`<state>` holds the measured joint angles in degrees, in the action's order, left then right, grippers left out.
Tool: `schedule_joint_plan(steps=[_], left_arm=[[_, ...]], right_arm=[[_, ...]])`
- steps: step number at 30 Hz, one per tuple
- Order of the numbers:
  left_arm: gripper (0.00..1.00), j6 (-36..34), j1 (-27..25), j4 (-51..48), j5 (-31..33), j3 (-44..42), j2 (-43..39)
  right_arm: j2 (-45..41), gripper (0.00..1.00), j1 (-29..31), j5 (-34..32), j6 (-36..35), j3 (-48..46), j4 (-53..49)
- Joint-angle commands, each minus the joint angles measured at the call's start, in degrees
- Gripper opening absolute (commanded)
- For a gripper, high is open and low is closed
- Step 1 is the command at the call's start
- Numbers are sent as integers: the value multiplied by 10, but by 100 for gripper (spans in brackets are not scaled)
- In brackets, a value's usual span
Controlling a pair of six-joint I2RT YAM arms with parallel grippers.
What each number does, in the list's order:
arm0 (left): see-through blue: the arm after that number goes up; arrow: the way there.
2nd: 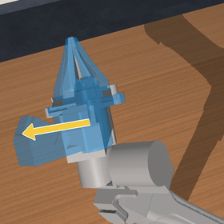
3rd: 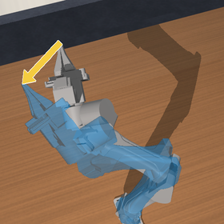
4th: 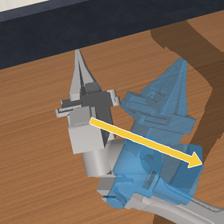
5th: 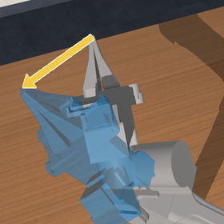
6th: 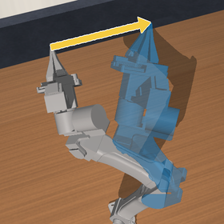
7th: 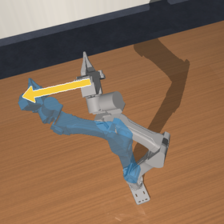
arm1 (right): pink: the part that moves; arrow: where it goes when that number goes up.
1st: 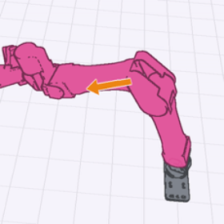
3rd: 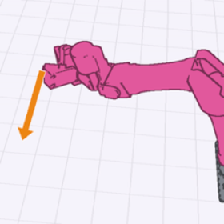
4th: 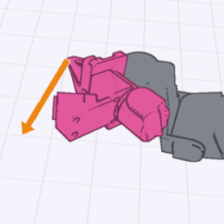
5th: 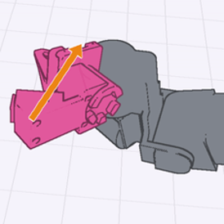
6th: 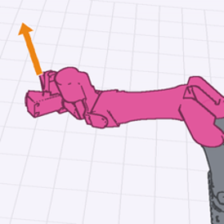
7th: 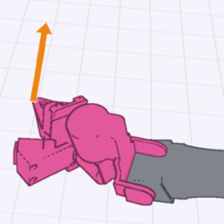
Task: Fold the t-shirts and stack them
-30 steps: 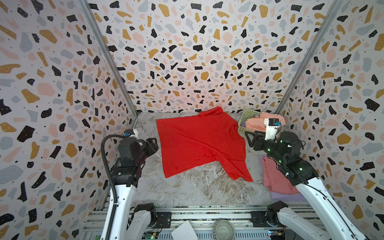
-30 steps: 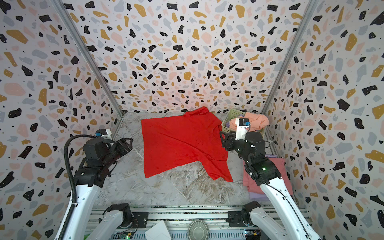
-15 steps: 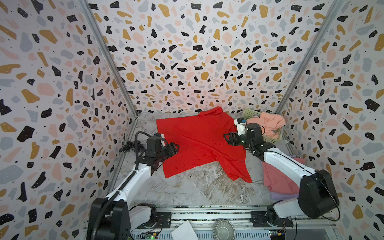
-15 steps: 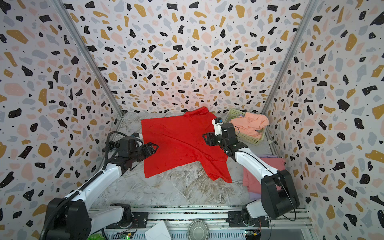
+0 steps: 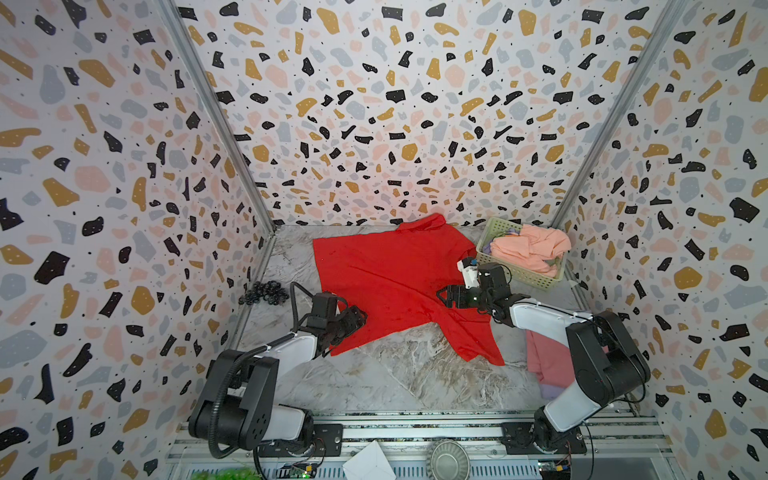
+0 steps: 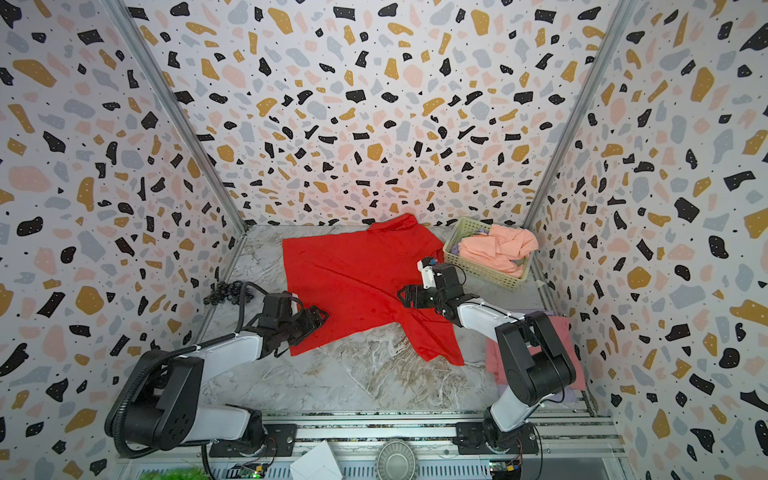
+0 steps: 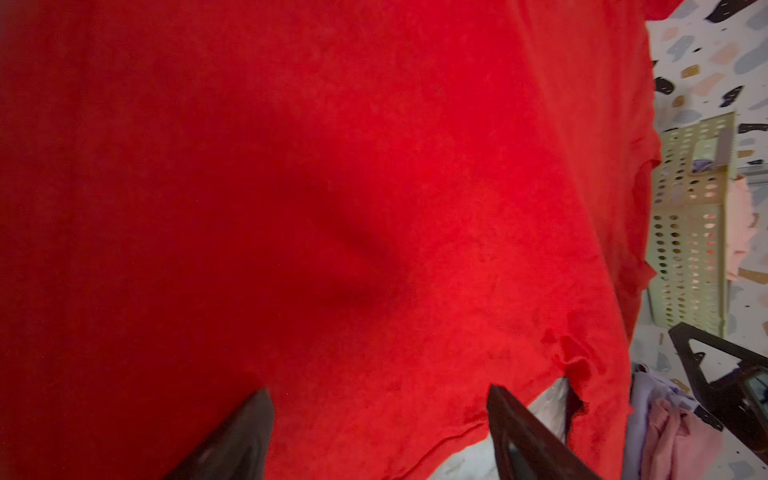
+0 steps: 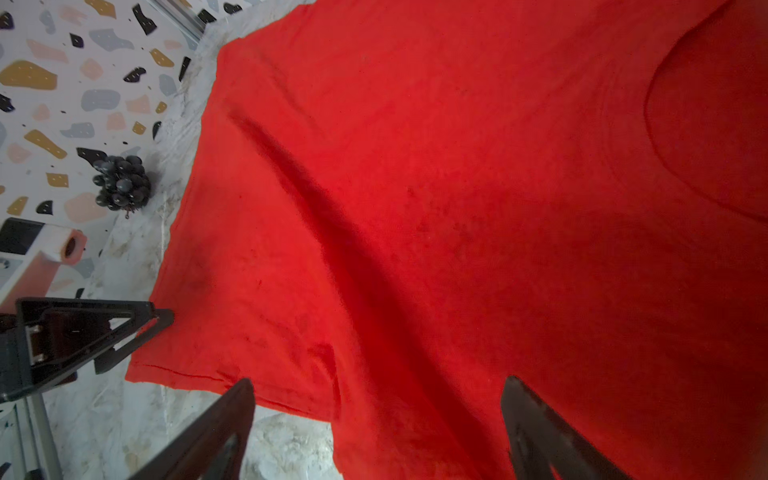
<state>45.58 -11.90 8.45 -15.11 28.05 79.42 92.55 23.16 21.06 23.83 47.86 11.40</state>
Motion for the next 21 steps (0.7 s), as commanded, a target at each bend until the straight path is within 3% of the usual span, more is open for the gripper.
schedule_joint_plan(steps=[1, 10, 18, 21], left_arm=[[88, -10, 6, -7, 58, -17, 18], [88, -62, 123, -30, 82, -48, 38], [88, -93, 155, -75, 98, 0, 34], [88, -91, 160, -86, 101, 6, 22]], right_arm=[[-3, 95, 2, -7, 11, -20, 11], [-12, 95, 18, 10, 60, -114, 26], [-42, 93, 111, 32, 121, -188, -18], [-71, 92, 145, 31, 110, -181, -78]])
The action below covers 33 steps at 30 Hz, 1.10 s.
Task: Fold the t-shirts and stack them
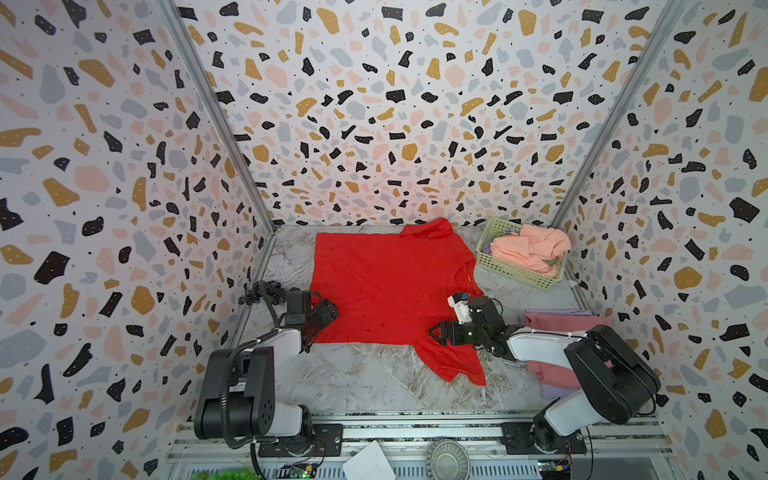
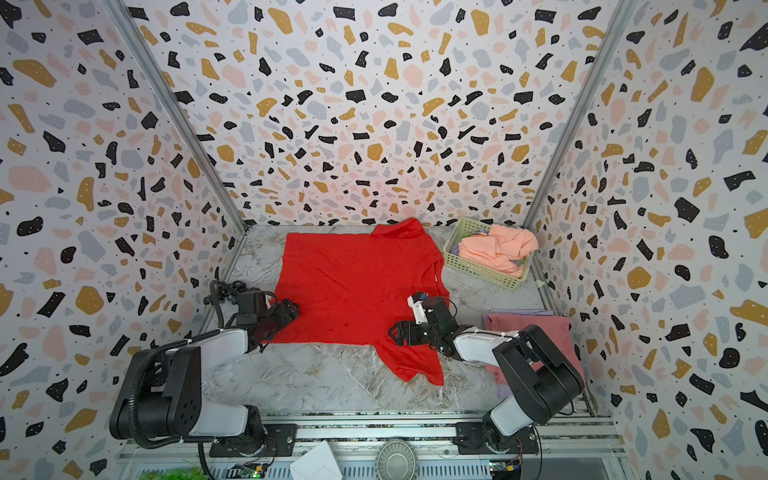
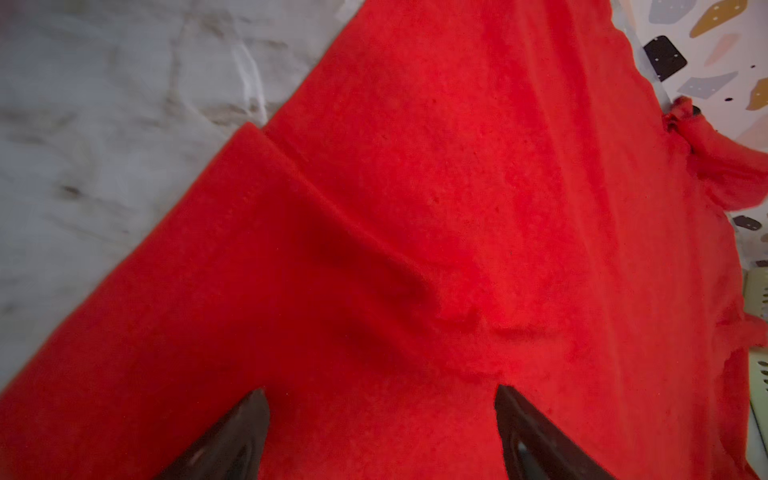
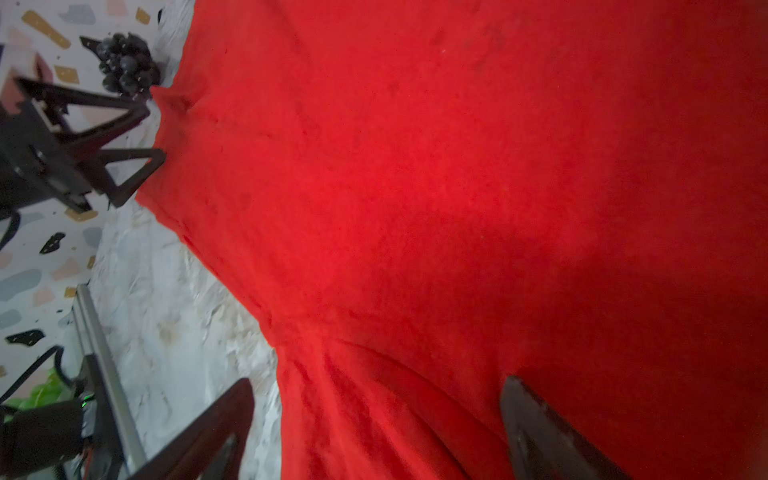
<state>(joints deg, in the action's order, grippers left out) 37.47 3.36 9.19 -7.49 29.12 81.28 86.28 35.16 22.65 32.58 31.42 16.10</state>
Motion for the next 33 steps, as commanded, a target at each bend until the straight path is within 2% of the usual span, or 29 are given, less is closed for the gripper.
schedule_joint_plan(steps=[1, 4, 7, 12, 18, 23, 27, 30, 33], left_arm=[[88, -9, 8, -98, 22, -5, -4], [88, 0, 8, -113, 16, -10, -37], [88, 13, 1, -116, -5, 9, -79], [88, -23, -23, -148, 7, 105, -84], [88, -50, -29, -128, -9, 205, 19], [88, -28, -34, -69, -37, 277, 130], [88, -23, -34, -60, -59, 339, 213], [88, -19, -34, -61, -55, 358, 249], [88, -16, -34, -68, -35, 346, 259]], right_arm=[[-24, 92, 26, 8, 11, -10, -155], [-76, 93, 22, -25, -23, 12, -204], [-100, 94, 4, -80, -64, 74, -208], [-32, 94, -50, -83, -102, 207, -138], [120, 95, -94, -33, -108, 355, -86], [231, 94, -110, -17, -105, 460, -58], [311, 93, -116, 4, -99, 536, -68], [351, 93, -116, 14, -99, 563, -89], [365, 92, -115, 21, -102, 551, -104]])
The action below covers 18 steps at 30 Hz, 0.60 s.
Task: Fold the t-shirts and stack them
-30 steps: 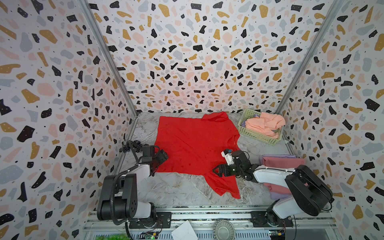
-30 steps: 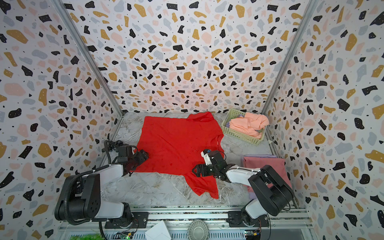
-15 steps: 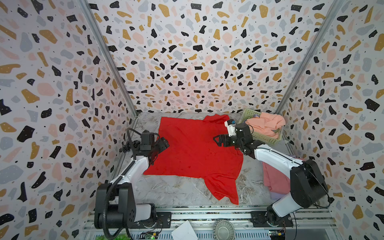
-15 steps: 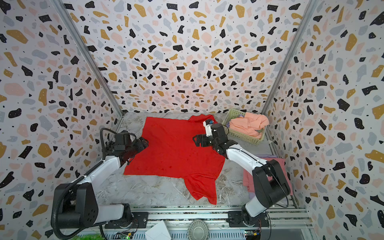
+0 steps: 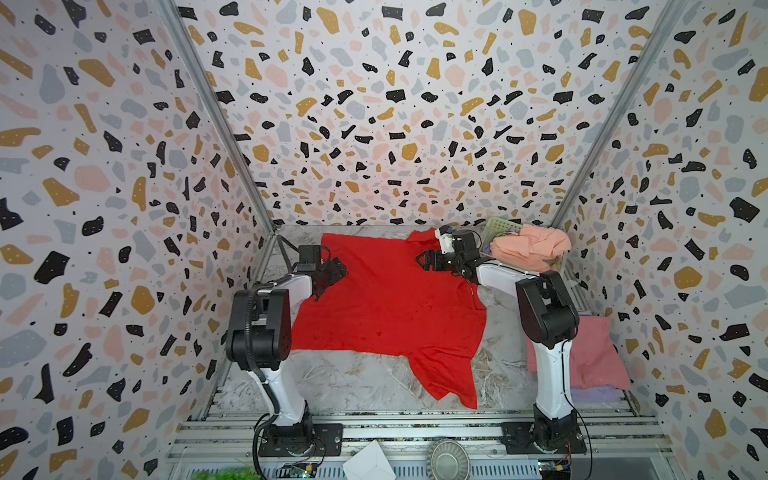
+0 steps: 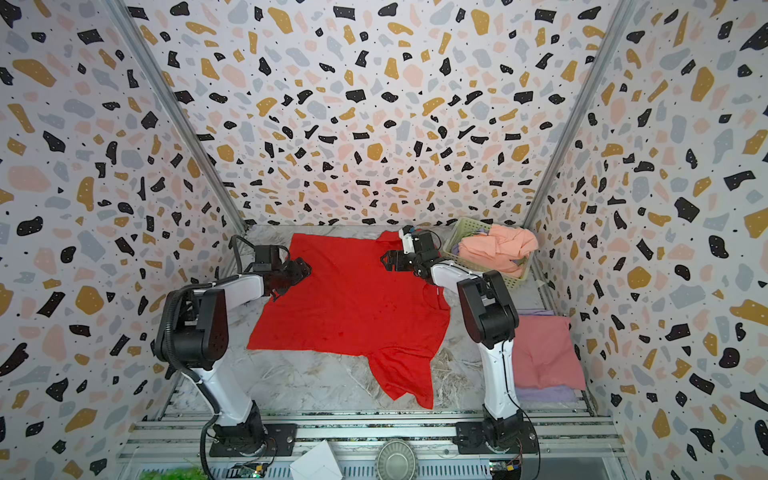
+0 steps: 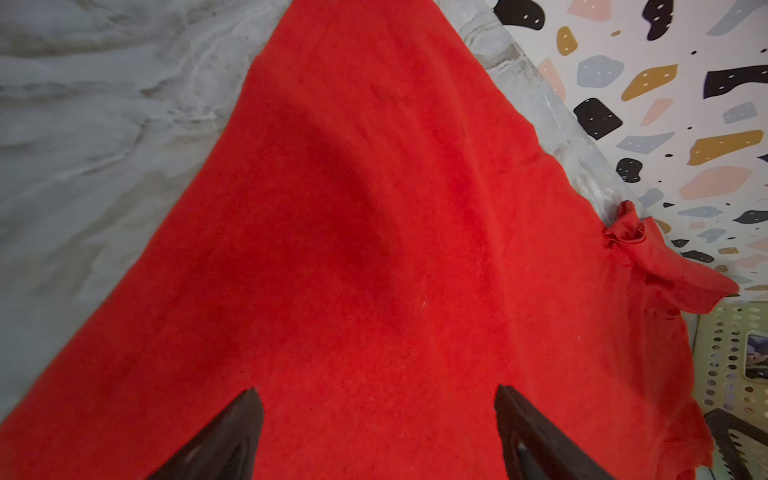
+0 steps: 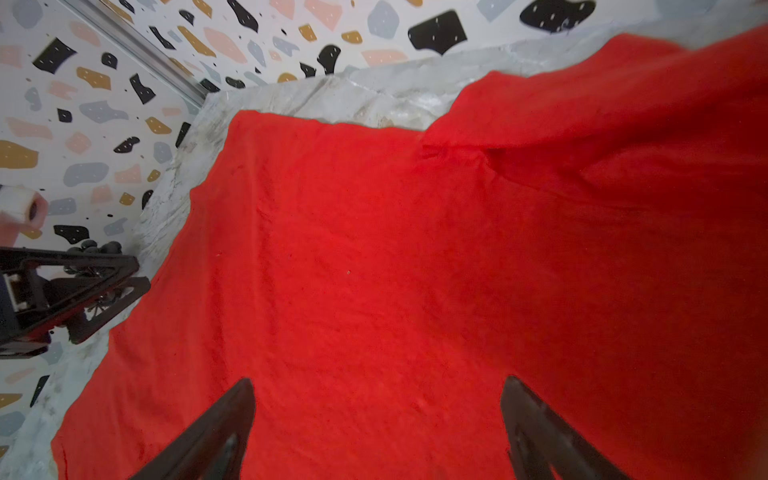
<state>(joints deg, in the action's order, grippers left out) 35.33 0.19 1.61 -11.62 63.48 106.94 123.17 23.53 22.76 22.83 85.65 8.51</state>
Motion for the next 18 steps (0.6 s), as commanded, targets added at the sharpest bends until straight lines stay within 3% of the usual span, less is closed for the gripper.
schedule_joint_plan(steps=[1, 7, 18], left_arm=[[88, 8, -3, 8, 16, -9, 0], [87, 40, 10, 49, 20, -120, -28], [86, 69, 14, 61, 66, -313, -177]], right_arm=[[-4, 92, 1, 22, -9, 0, -32], [-35, 90, 1, 26, -41, -102, -40], [-157, 85, 13, 33, -44, -300, -30]])
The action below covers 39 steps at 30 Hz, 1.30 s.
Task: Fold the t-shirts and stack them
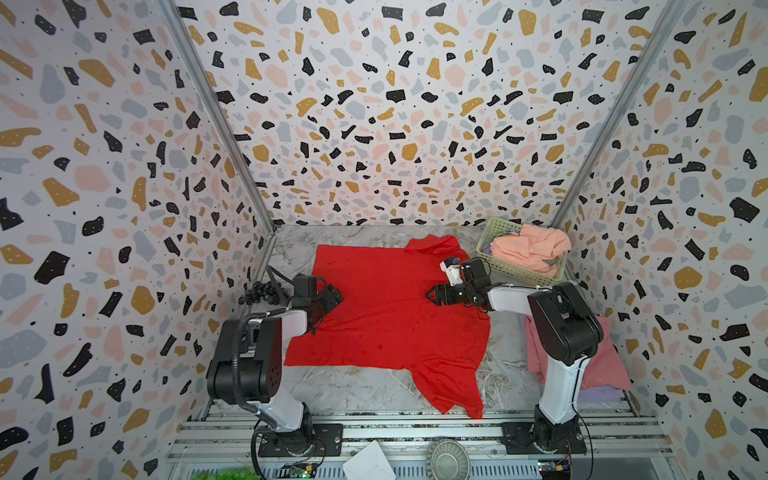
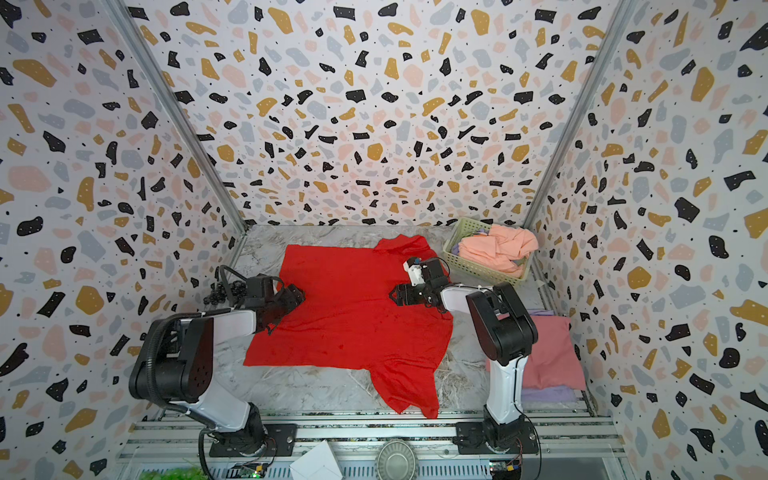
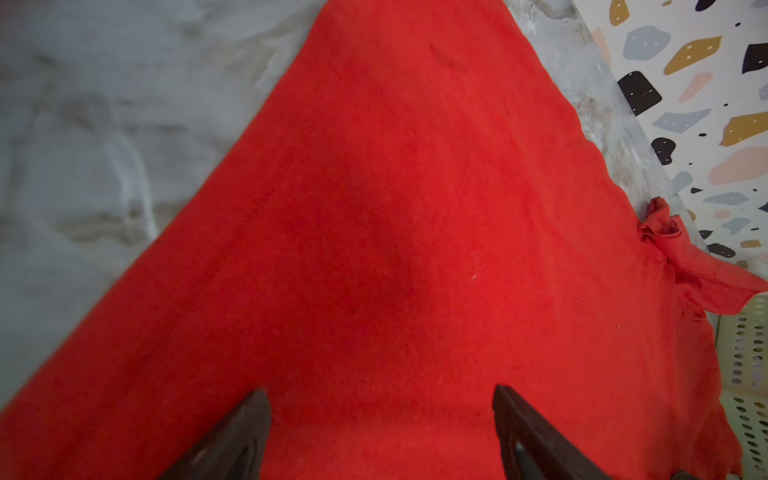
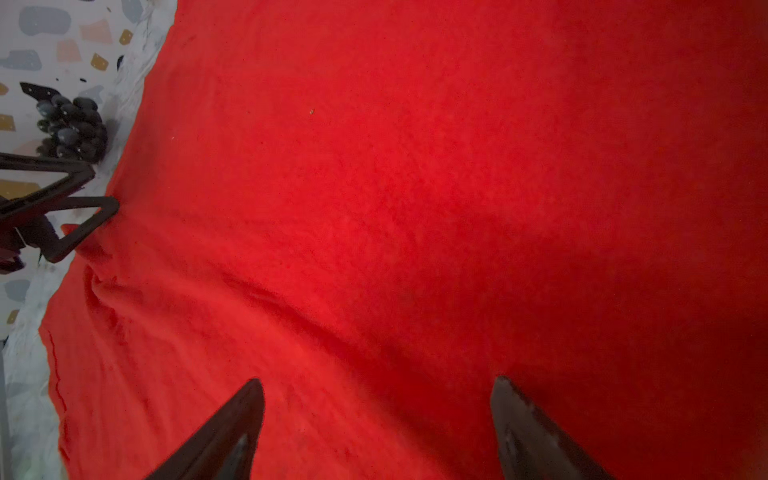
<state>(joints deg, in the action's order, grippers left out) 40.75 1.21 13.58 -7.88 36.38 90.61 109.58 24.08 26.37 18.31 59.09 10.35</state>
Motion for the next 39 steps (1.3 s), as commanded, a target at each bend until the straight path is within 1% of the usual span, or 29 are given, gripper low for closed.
schedule_joint_plan(steps=[1, 3, 5, 8, 11, 13, 17, 19, 23, 25, 26, 28, 30, 34, 36, 37, 39], left_arm=[[86, 13, 4, -69, 37, -49, -28], [86, 6, 4, -84, 47, -54, -57], [86, -6, 4, -97, 51, -44, -83], [85, -39, 4, -126, 63, -4, -111], [85, -70, 3, -150, 67, 54, -113], [84, -77, 3, -153, 67, 83, -103], [81, -80, 3, -146, 59, 131, -70], [80, -80, 2, -143, 56, 148, -54], [80, -93, 1, -144, 56, 178, -26], [80, -96, 1, -145, 55, 188, -15], [80, -98, 1, -144, 54, 191, -11], [79, -99, 0, -143, 51, 197, -1], [79, -98, 0, -140, 49, 198, 6], [79, -96, 1, -135, 45, 198, 17], [79, -93, 0, -132, 44, 199, 19], [79, -94, 0, -131, 44, 200, 20], [79, -94, 0, -130, 42, 203, 23]], right_arm=[[-31, 85, 10, -2, 0, -40, -53], [-55, 85, 15, -1, -8, -48, -59], [-75, 85, 17, -8, -30, -39, -59], [-88, 86, 16, -58, -67, 13, -66], [-68, 86, 12, -121, -91, 88, -55], [-31, 86, 2, -137, -95, 154, -54], [76, 86, -19, -167, -106, 323, -89], [137, 86, -28, -170, -114, 413, -124], [255, 86, -42, -190, -151, 609, -238], [301, 86, -46, -193, -171, 677, -279], [314, 86, -48, -198, -175, 696, -289], [329, 87, -53, -204, -177, 709, -290], [335, 88, -62, -192, -169, 704, -282], [338, 88, -76, -154, -151, 686, -277], [339, 86, -78, -126, -151, 675, -274], [339, 81, -78, -113, -151, 668, -273], [336, 66, -78, -90, -150, 654, -267]])
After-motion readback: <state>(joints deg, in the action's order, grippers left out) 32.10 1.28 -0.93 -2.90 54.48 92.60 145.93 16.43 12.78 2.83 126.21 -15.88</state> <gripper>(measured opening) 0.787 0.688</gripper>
